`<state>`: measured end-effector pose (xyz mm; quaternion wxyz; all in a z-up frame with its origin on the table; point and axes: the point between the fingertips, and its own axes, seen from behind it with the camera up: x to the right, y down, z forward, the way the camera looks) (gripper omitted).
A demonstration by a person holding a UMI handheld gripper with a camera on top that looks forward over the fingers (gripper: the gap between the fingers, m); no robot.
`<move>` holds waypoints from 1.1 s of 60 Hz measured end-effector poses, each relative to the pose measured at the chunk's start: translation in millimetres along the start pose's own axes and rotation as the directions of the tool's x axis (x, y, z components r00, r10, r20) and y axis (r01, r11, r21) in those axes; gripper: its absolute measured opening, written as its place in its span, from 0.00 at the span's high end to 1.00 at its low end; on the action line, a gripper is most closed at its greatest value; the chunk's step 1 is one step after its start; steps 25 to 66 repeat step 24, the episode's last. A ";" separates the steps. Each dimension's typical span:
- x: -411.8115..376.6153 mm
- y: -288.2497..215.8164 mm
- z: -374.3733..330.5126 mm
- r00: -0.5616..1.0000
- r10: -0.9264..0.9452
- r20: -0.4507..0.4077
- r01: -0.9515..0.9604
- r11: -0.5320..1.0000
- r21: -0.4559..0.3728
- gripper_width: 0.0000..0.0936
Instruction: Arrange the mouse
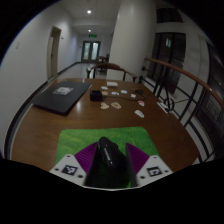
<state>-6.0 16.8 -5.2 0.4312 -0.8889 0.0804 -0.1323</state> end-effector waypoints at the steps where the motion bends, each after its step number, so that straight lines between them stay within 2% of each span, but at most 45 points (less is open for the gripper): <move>1: 0.9 -0.1 0.4 1.000 -0.002 -0.008 0.002 1.000 -0.003 0.36; 6: 3.7 3.6 -17.2 1.000 -0.011 -0.017 0.011 1.000 -0.008 0.07; 7: 3.2 5.5 -21.4 1.000 -0.013 -0.007 0.013 1.000 -0.005 0.11; 15: -23.1 21.0 -81.9 0.997 0.016 0.076 -0.018 1.000 0.024 0.10; 24: -28.5 57.3 -147.6 0.998 0.047 0.034 -0.047 0.999 0.003 0.10; 66: -28.5 57.3 -147.6 0.998 0.047 0.034 -0.047 0.999 0.003 0.10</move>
